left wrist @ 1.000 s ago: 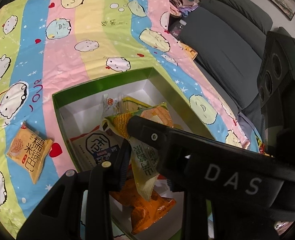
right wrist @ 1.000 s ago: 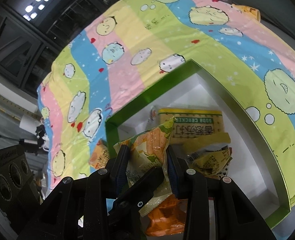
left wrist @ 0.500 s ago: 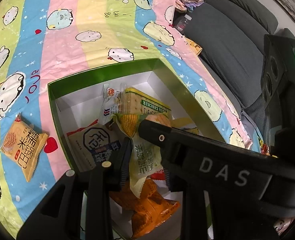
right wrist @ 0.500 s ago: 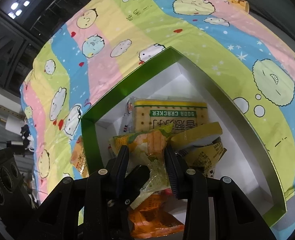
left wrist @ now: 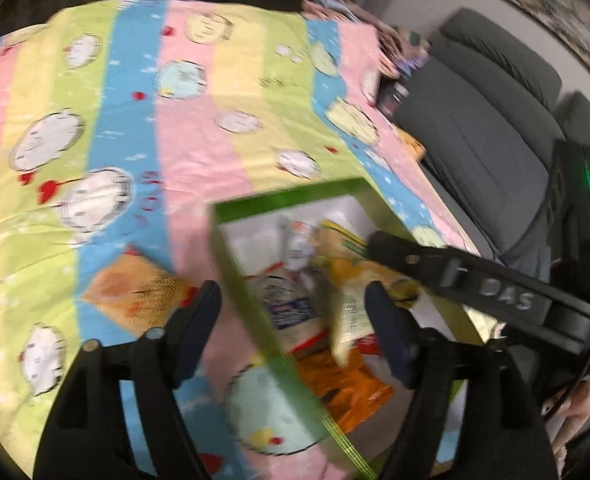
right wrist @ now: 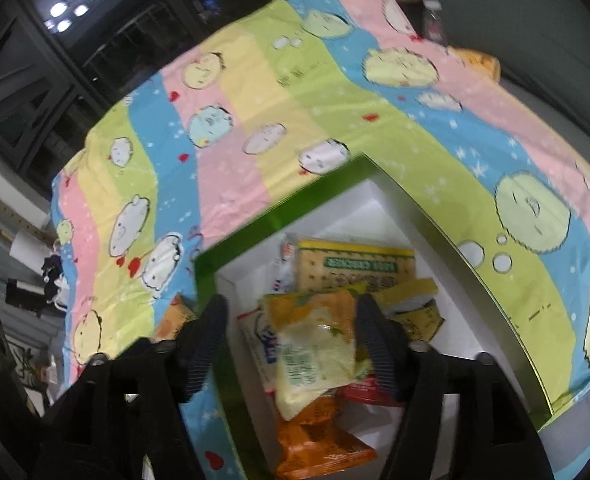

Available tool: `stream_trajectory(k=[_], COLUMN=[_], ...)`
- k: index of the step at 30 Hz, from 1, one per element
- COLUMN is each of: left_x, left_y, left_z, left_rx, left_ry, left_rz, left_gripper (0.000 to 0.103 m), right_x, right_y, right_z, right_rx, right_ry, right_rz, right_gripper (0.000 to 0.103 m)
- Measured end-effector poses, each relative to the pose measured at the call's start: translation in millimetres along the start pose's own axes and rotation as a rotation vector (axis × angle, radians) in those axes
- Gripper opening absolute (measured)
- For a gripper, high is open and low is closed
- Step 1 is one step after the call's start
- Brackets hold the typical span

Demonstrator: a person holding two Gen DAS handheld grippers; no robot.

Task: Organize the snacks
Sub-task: 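Move the right gripper to the yellow rice-cracker packet and grasp it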

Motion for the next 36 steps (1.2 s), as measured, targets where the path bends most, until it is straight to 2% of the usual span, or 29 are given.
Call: stream_trajectory(k=[5,9,12,17,21,25,28,33,36], left_x=[-35,-58,-69,-80,-84,-85,-86,-88,-88], left_y=[53,103,133,174,192,200,207,213,215], left_z=[-10,-28,-43,-70,-86,-96,-101,-108,-108], left_rx=[-0.1,-0.212,-0.286,-0.382,-0.428,-0.444,-0.457,-0.459,-0.462], left_ry=[-0.05,-0.062,-0.057,-0.024,-0.002,0.015,0.021,0.024,0.023], left_rz=[0.092,0.161,0.195,0.245,0.248,0.257,0.258,0.267,0.27], left_gripper=[0.087,0.087,0.087,0.087,0.087,0.087,0.087,0.087,0.087], right_x=[-9,-9,4,57,111,159,182,198,194], right_y=[31,65,98,162,198,206,202,196,192], right_z=[-5,-13,-22,-32,-39,-42,-48,-55,-65], right_rx=[-0.098,-0.205,-0.286,-0.462,-0.622,-0.685,-0.728,-0.723,-0.724], right_ry=[-0.034,-0.026,0.025,0.197,0.338,0.458,0.485,0.516,0.53], right_rz=[0.03,0.114,0.154,0.166,0.068,-0.027,-0.122,-0.145,-0.145], right_gripper=[0.076,0.08,0.081,0.081,0.081,0.081,0.081,0.081,0.059])
Point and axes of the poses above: each gripper's, at about its wrist camera, not at the fingertips, and x roughly the way its jaws point, y to its left, z to its top, the point moved 1 cm from there along x, roughly the way its jaws point, and after that the axes turned 1 degree about z, right-handed, at the moved point
